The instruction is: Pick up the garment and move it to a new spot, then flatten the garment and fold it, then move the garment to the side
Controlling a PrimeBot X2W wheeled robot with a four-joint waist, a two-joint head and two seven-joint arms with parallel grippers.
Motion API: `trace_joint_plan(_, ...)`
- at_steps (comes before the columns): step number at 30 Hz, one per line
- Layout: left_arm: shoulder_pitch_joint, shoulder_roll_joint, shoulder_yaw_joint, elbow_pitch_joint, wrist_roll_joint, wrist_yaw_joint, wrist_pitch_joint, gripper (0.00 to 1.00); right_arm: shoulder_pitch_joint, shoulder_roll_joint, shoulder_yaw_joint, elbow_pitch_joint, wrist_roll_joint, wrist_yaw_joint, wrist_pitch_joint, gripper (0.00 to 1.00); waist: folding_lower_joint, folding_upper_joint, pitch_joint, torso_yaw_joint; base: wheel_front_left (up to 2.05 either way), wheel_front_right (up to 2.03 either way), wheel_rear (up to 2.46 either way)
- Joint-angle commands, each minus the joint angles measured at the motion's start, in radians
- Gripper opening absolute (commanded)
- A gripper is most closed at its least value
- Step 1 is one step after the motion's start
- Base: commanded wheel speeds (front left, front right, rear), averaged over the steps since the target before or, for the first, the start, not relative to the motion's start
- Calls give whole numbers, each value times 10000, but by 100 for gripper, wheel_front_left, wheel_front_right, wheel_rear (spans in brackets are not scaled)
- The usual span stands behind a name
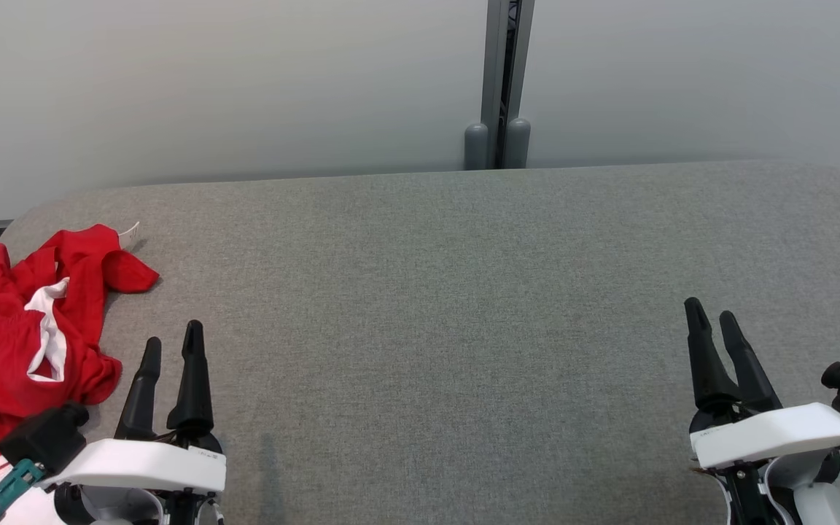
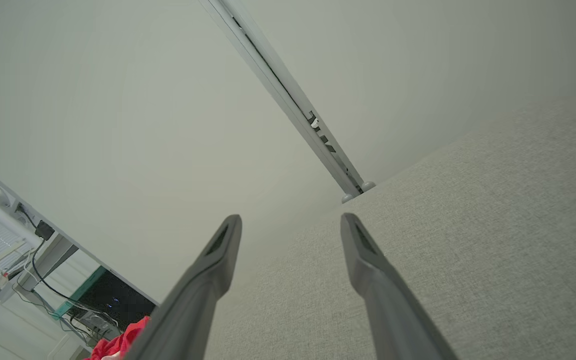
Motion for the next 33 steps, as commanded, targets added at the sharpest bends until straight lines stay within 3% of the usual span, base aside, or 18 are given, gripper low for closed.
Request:
trace_joint_plan(1, -162, 73, -61, -104, 524, 98, -117, 100, -222, -95, 28, -113, -528, 13, -137, 100, 0, 0, 2, -2, 0, 0, 0)
trace_joint_plan(33, -177, 107, -330, -304, 3783, 330, -908, 100, -489, -139, 259, 272, -4187, 19, -930, 100, 0, 0, 24, 5, 0, 0, 0)
